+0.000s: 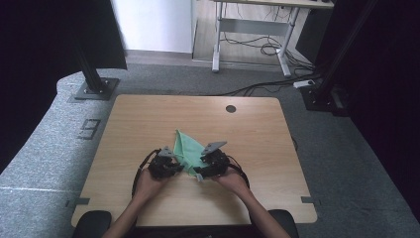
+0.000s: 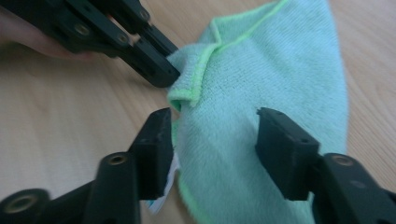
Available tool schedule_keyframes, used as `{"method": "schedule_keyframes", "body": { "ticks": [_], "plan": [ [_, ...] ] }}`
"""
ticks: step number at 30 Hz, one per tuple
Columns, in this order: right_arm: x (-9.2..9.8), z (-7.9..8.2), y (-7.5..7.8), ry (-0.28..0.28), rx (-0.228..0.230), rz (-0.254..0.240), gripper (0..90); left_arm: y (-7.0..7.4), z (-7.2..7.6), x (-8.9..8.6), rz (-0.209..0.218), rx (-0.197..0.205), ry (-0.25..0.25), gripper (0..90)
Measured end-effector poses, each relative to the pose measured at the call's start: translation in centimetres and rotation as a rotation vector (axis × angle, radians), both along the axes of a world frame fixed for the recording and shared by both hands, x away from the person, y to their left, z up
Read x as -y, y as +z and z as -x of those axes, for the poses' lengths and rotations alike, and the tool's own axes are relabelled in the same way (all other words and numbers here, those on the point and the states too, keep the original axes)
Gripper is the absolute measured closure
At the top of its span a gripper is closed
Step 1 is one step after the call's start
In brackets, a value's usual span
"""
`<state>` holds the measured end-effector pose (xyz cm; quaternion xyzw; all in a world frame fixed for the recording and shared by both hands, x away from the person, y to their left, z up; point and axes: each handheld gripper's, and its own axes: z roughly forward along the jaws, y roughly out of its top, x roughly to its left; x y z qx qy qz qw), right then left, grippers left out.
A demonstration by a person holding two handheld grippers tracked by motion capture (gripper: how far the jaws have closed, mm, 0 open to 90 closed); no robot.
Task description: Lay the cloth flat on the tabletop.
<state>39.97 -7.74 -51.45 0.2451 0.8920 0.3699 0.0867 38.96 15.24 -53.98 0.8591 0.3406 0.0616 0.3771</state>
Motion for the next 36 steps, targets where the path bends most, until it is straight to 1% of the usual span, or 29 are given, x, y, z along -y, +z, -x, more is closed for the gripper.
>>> {"method": "schedule_keyframes", "body": {
  "ticks": [2, 3, 4, 5, 6, 7, 8, 9, 10, 12, 14, 16, 19, 22, 24, 25, 26, 27, 29, 30, 31, 32, 34, 36],
  "plan": [
    [-0.5, -0.3, -0.7, -0.004, 0.002, 0.049, 56.0, -0.1, -0.1, -0.1, 0.006, -0.004, -0.001, 82.8],
    [-0.5, -0.3, -0.7, -0.004, 0.002, 0.049, 56.0, -0.1, -0.1, -0.1, 0.006, -0.004, -0.001, 82.8],
    [-0.7, -0.5, -1.2, -0.012, -0.009, 0.071, 65.8, -0.1, -0.1, -0.2, 0.012, -0.008, -0.001, 82.9],
    [-0.7, -0.6, -1.4, -0.010, -0.018, 0.075, 71.6, -0.1, -0.2, -0.2, 0.015, -0.010, 0.000, 82.9],
    [-0.7, -0.5, -1.5, -0.011, -0.019, 0.082, 76.6, -0.1, -0.2, -0.2, 0.017, -0.010, 0.000, 83.0],
    [-0.7, -0.5, -1.5, -0.011, -0.019, 0.082, 76.6, -0.1, -0.2, -0.2, 0.017, -0.010, 0.000, 83.1],
    [-0.5, -0.3, -1.4, -0.024, -0.002, 0.088, 82.9, 0.0, -0.2, -0.2, 0.013, -0.002, 0.000, 83.3],
    [-0.3, -0.3, -1.2, -0.028, 0.004, 0.081, 83.9, 0.0, -0.2, -0.2, 0.013, -0.002, 0.000, 83.5],
    [-0.1, -0.2, -0.9, -0.038, 0.012, 0.071, 84.3, 0.2, -0.2, -0.2, 0.015, 0.013, 0.005, 83.6],
    [0.6, -0.1, -0.1, -0.059, 0.036, 0.056, 84.6, 0.6, -0.2, -0.5, 0.025, 0.024, 0.013, 83.8],
    [1.4, -0.3, 0.7, -0.083, 0.053, 0.043, 84.5, 1.1, -0.3, -0.9, 0.044, 0.042, 0.024, 83.9],
    [2.4, -0.6, 1.3, -0.108, 0.055, 0.022, 84.5, 1.7, -0.3, -1.4, 0.066, 0.053, 0.036, 83.9],
    [3.9, -1.1, 2.1, -0.155, 0.065, 0.010, 84.5, 2.7, -0.2, -2.2, 0.092, 0.078, 0.056, 83.9],
    [5.5, -1.5, 2.7, -0.199, 0.066, -0.011, 84.6, 3.6, -0.2, -3.1, 0.128, 0.096, 0.079, 83.9],
    [6.4, -1.8, 3.0, -0.222, 0.069, -0.024, 84.5, 4.1, -0.3, -3.8, 0.160, 0.103, 0.093, 83.9],
    [6.8, -1.9, 3.1, -0.233, 0.067, -0.034, 84.5, 4.2, -0.4, -4.1, 0.174, 0.098, 0.100, 83.8],
    [7.2, -2.0, 3.1, -0.244, 0.064, -0.042, 84.4, 4.2, -0.4, -4.1, 0.174, 0.098, 0.100, 83.8],
    [7.5, -2.2, 3.1, -0.251, 0.065, -0.045, 84.4, 4.2, -0.5, -4.5, 0.185, 0.089, 0.117, 83.7],
    [7.9, -2.4, 2.7, -0.268, 0.056, -0.032, 84.0, 3.6, -0.8, -4.6, 0.168, 0.068, 0.132, 83.2],
    [8.1, -2.6, 2.3, -0.273, 0.046, -0.025, 83.6, 3.6, -0.8, -4.6, 0.168, 0.068, 0.132, 82.9],
    [8.1, -2.6, 2.3, -0.273, 0.046, -0.025, 83.6, 3.2, -1.0, -4.6, 0.152, 0.058, 0.137, 82.9],
    [8.2, -3.0, 1.3, -0.283, 0.020, -0.014, 82.3, 2.1, -1.4, -4.5, 0.105, 0.038, 0.140, 82.3],
    [8.2, -3.2, 0.1, -0.288, -0.003, 0.011, 79.9, 1.0, -1.7, -4.2, 0.064, 0.013, 0.140, 80.3],
    [8.3, -3.4, -0.9, -0.297, -0.020, 0.037, 77.5, 0.5, -2.0, -4.0, 0.032, 0.014, 0.155, 73.4]
  ]
}}
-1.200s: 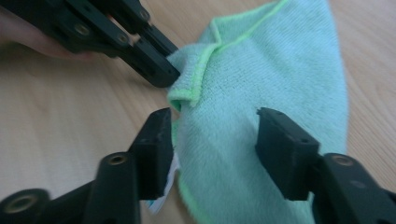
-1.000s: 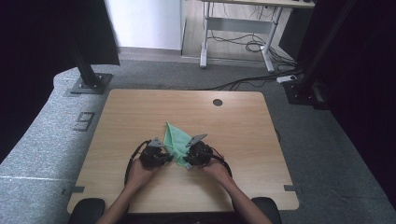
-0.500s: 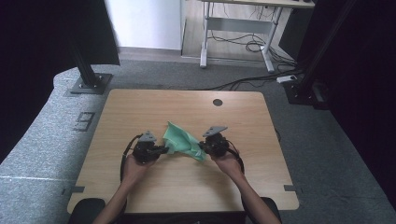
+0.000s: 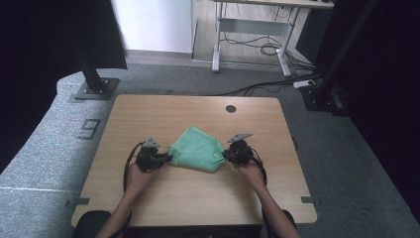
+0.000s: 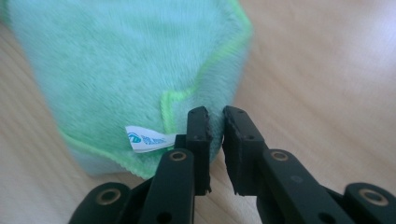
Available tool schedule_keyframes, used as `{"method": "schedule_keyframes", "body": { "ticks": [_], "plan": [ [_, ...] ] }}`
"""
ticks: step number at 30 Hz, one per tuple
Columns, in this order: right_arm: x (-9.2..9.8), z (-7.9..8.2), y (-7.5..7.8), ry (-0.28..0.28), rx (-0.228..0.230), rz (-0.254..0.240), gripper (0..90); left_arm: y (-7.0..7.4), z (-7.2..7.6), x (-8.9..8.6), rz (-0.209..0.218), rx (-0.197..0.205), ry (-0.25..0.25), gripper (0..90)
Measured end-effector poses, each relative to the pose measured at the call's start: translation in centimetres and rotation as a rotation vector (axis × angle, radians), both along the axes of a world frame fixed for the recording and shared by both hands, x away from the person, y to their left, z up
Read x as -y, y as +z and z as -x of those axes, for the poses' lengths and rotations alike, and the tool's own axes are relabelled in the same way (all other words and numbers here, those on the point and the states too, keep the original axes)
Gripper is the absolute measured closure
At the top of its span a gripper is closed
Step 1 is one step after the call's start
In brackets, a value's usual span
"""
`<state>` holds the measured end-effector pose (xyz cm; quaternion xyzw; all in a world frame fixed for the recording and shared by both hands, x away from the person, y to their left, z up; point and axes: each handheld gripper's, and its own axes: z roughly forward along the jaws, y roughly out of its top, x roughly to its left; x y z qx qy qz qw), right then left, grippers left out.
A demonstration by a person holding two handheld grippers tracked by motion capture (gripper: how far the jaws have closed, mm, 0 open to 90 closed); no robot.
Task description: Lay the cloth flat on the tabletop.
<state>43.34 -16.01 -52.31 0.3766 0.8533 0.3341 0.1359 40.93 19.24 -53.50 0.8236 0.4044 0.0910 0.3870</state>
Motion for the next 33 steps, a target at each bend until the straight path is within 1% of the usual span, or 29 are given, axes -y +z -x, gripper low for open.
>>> {"method": "schedule_keyframes", "body": {
  "ticks": [1, 2, 3, 6, 7, 8, 9, 10, 11, 12, 13, 15, 17, 18, 21, 22, 23, 24, 25, 27, 28, 29, 30, 32, 33],
  "plan": [
    [0.1, 0.0, -0.3, -0.007, -0.007, 0.006, 74.3, 0.0, -0.1, 0.0, -0.008, 0.002, 0.012, 67.5],
    [0.2, -0.1, -0.4, -0.012, -0.003, 0.013, 68.4, 0.3, -0.1, -0.1, -0.013, 0.006, 0.022, 59.4],
    [0.3, 0.0, -0.3, -0.024, 0.005, 0.018, 64.9, 0.7, -0.1, -0.2, -0.017, 0.019, 0.030, 52.2],
    [0.8, 0.2, 0.8, -0.037, 0.031, 0.014, 57.6, 2.4, 0.3, -0.3, -0.007, 0.062, 0.045, 35.5],
    [0.8, 0.2, 0.8, -0.037, 0.031, 0.014, 57.6, 2.4, 0.3, -0.3, -0.007, 0.062, 0.045, 33.1],
    [1.0, 0.4, 1.8, -0.032, 0.049, 0.008, 55.2, 3.6, 0.5, 0.0, -0.025, 0.100, 0.047, 30.6],
    [0.9, 0.4, 2.3, -0.029, 0.056, 0.001, 55.1, 4.1, 0.6, 0.3, -0.033, 0.112, 0.040, 29.0],
    [0.9, 0.4, 2.3, -0.029, 0.056, 0.001, 55.1, 4.1, 0.6, 0.3, -0.033, 0.112, 0.040, 28.9],
    [0.6, 0.5, 3.0, -0.020, 0.064, -0.015, 55.0, 4.5, 0.6, 0.6, -0.028, 0.121, 0.033, 29.1],
    [0.4, 0.4, 3.2, -0.010, 0.063, -0.024, 54.8, 4.9, 0.6, 1.4, -0.020, 0.126, 0.016, 29.7],
    [0.1, 0.5, 3.3, -0.003, 0.062, -0.033, 53.7, 4.9, 0.5, 1.8, -0.023, 0.123, 0.008, 30.5],
    [-0.7, 0.4, 3.1, 0.009, 0.056, -0.038, 51.2, 4.8, 0.3, 2.6, -0.047, 0.120, 0.001, 31.2],
    [-1.4, 0.5, 2.7, 0.017, 0.066, -0.021, 48.8, 4.4, 0.1, 3.2, -0.072, 0.115, -0.005, 31.4],
    [-1.7, 0.6, 2.6, 0.024, 0.066, -0.018, 48.8, 4.2, 0.0, 3.4, -0.080, 0.113, -0.005, 31.8],
    [-2.5, 0.7, 2.3, 0.046, 0.055, -0.016, 49.3, 3.4, -0.2, 3.9, -0.115, 0.088, -0.006, 34.3],
    [-2.5, 0.7, 2.3, 0.046, 0.055, -0.016, 49.3, 3.4, -0.2, 3.9, -0.115, 0.088, -0.006, 35.9],
    [-3.0, 0.8, 2.1, 0.059, 0.042, -0.014, 51.2, 2.8, -0.3, 4.1, -0.157, 0.080, 0.004, 39.4],
    [-3.2, 0.8, 1.9, 0.068, 0.036, -0.013, 51.6, 2.5, -0.4, 4.1, -0.175, 0.075, 0.007, 44.4],
    [-3.4, 0.9, 1.7, 0.070, 0.027, -0.011, 51.6, 2.3, -0.5, 4.0, -0.175, 0.063, 0.014, 48.5],
    [-3.8, 1.1, 0.8, 0.077, 0.007, -0.001, 49.9, 1.9, -0.7, 3.7, -0.171, 0.036, 0.016, 64.2],
    [-3.9, 1.3, 0.3, 0.073, 0.001, 0.012, 47.5, 1.9, -0.8, 3.5, -0.174, 0.035, 0.015, 69.9],
    [-3.9, 1.4, -0.1, 0.066, -0.002, 0.029, 45.8, 1.9, -0.8, 3.2, -0.171, 0.044, 0.020, 77.7],
    [-3.9, 1.5, -0.5, 0.065, -0.003, 0.041, 44.1, 2.1, -0.8, 3.0, -0.164, 0.054, 0.031, 80.9],
    [-3.6, 1.6, -1.0, 0.053, 0.008, 0.075, 42.1, 2.9, -0.9, 2.3, -0.143, 0.078, 0.051, 84.0],
    [-3.4, 1.6, -1.2, 0.049, 0.010, 0.079, 41.2, 3.3, -0.9, 2.0, -0.132, 0.092, 0.059, 84.3]
  ]
}}
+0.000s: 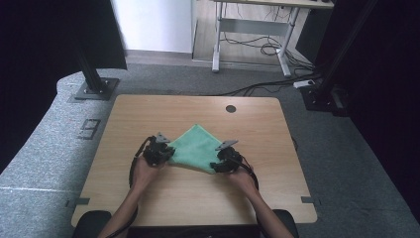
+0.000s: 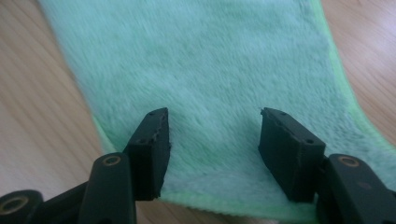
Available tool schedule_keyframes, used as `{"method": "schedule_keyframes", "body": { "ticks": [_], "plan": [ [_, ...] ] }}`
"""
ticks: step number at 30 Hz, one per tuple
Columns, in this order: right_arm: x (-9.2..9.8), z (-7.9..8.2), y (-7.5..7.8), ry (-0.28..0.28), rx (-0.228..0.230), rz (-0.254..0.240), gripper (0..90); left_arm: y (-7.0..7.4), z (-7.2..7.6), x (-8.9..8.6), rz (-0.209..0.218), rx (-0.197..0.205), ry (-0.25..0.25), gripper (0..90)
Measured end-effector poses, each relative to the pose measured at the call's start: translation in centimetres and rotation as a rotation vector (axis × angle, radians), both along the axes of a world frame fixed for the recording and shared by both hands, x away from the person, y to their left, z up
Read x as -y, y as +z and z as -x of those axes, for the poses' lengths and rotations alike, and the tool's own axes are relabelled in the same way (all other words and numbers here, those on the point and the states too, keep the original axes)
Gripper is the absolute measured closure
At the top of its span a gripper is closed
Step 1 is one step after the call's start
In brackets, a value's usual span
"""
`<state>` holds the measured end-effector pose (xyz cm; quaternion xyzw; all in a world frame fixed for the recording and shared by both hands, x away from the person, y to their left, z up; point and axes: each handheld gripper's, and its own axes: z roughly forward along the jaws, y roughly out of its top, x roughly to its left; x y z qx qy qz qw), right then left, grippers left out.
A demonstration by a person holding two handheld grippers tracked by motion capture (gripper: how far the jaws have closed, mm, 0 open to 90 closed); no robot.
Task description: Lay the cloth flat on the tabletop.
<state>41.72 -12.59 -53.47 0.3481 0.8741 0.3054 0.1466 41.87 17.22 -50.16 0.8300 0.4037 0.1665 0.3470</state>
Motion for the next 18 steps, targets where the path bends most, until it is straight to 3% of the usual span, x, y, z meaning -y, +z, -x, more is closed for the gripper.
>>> {"method": "schedule_keyframes", "body": {
  "ticks": [2, 3, 6, 15, 17, 18],
  "plan": [
    [0.4, -0.1, 0.0, -0.015, -0.007, -0.002, 40.4, 0.4, 0.0, -0.2, 0.007, 0.011, 0.008, 84.7],
    [0.7, -0.2, 0.0, -0.017, -0.002, 0.009, 39.9, 1.4, -0.2, -0.9, 0.025, 0.039, 0.026, 84.7],
    [1.2, -0.6, 0.0, -0.033, -0.003, 0.013, 39.3, 2.2, -0.5, -1.7, 0.047, 0.052, 0.045, 85.0],
    [2.5, -2.1, 0.0, -0.091, 0.010, 0.016, 39.3, 0.7, -2.3, -3.5, 0.083, 0.013, 0.094, 84.9],
    [2.8, -2.5, 0.0, -0.108, 0.014, 0.017, 39.0, 0.3, -2.7, -3.3, 0.042, 0.018, 0.088, 80.7],
    [2.9, -2.6, -0.1, -0.116, 0.011, 0.014, 38.7, 0.3, -2.7, -3.3, 0.042, 0.018, 0.088, 77.4]
  ]
}}
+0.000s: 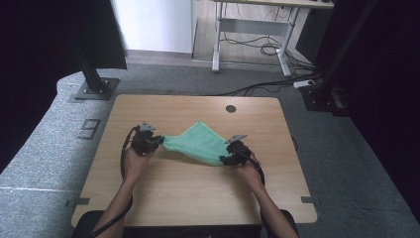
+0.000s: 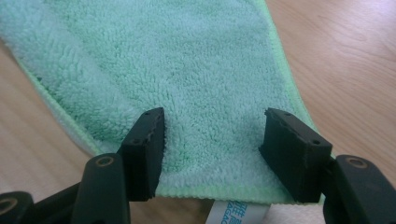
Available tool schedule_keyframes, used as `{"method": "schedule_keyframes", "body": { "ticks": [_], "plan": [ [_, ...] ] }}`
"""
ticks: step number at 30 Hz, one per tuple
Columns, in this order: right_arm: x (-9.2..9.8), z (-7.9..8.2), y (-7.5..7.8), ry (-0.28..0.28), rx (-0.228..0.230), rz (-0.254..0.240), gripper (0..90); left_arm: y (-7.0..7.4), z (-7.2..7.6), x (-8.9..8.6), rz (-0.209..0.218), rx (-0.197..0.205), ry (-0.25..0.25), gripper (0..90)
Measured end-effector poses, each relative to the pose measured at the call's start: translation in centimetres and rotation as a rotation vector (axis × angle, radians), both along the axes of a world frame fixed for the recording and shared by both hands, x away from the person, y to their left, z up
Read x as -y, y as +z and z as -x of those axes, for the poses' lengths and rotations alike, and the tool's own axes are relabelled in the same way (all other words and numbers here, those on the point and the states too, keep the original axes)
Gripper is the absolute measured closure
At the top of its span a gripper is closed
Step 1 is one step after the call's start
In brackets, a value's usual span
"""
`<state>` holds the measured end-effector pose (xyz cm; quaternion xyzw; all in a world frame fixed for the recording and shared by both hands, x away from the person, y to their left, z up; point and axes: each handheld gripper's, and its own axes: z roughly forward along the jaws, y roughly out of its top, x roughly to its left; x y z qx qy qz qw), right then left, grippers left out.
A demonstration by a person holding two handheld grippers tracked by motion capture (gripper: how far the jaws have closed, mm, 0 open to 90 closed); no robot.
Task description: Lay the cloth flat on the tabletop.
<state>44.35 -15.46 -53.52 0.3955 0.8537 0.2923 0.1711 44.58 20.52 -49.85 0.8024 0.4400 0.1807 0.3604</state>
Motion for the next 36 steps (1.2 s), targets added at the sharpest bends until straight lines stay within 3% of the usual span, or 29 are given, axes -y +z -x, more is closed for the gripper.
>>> {"method": "schedule_keyframes", "body": {
  "ticks": [1, 4, 6, 7, 8, 9, 11, 14, 15, 17, 20, 23, 25, 27, 28, 29, 33, 36],
  "plan": [
    [0.1, -0.2, 0.0, -0.002, 0.000, -0.001, 38.5, -0.3, -0.5, 0.3, -0.031, 0.000, -0.023, 75.0],
    [0.2, -0.4, 0.1, -0.009, 0.010, 0.018, 37.4, -0.4, -0.8, 0.9, -0.067, 0.002, -0.052, 59.7],
    [0.2, -0.4, 0.3, -0.009, 0.009, 0.015, 37.1, -0.2, -0.8, 1.1, -0.064, 0.006, -0.056, 54.9],
    [0.2, -0.2, 0.7, -0.001, 0.012, -0.017, 37.2, 0.1, -0.8, 1.4, -0.052, 0.011, -0.069, 52.3],
    [0.2, -0.2, 0.7, -0.001, 0.012, -0.017, 37.2, 0.1, -0.8, 1.4, -0.052, 0.011, -0.069, 50.5],
    [-0.1, 0.1, 1.4, 0.015, 0.008, -0.050, 39.1, 0.3, -0.7, 1.8, -0.051, 0.029, -0.072, 49.3],
    [-0.7, 0.5, 2.0, 0.047, -0.003, -0.077, 44.2, 0.5, -0.6, 2.3, -0.033, 0.028, -0.098, 47.6],
    [-1.4, 0.9, 2.6, 0.095, -0.014, -0.103, 48.5, 0.4, -0.5, 2.9, -0.037, 0.027, -0.119, 44.7],
    [-2.3, 1.3, 2.9, 0.145, -0.027, -0.116, 54.2, -0.1, -0.5, 3.4, -0.054, 0.006, -0.139, 42.6],
    [-3.3, 1.8, 3.1, 0.192, -0.031, -0.121, 57.8, -0.7, -0.5, 3.7, -0.083, -0.002, -0.134, 41.7],
    [-4.2, 2.3, 3.1, 0.232, -0.038, -0.126, 59.8, -1.5, -0.8, 3.8, -0.086, -0.019, -0.119, 39.7],
    [-5.7, 2.7, 2.2, 0.282, -0.031, -0.072, 59.3, -3.0, -1.4, 3.8, -0.116, -0.049, -0.088, 37.7],
    [-6.1, 2.4, 1.4, 0.286, -0.042, -0.049, 63.6, -3.6, -1.6, 3.9, -0.135, -0.059, -0.082, 36.8],
    [-6.3, 2.3, 0.8, 0.277, -0.044, -0.021, 76.0, -3.8, -1.7, 3.8, -0.127, -0.058, -0.070, 35.7],
    [-6.3, 2.3, 0.8, 0.277, -0.044, -0.021, 76.0, -3.8, -1.7, 3.8, -0.127, -0.058, -0.070, 35.2],
    [-6.2, 2.4, 0.7, 0.272, -0.029, -0.008, 84.6, -3.8, -1.8, 3.8, -0.130, -0.059, -0.049, 35.1],
    [-5.5, 3.0, 1.4, 0.282, -0.019, 0.007, 87.2, -3.7, -2.1, 3.7, -0.156, -0.059, -0.026, 34.5],
    [-4.5, 3.3, 2.1, 0.277, -0.008, 0.004, 87.3, -3.7, -2.3, 3.5, -0.149, -0.062, -0.013, 34.1]
  ]
}}
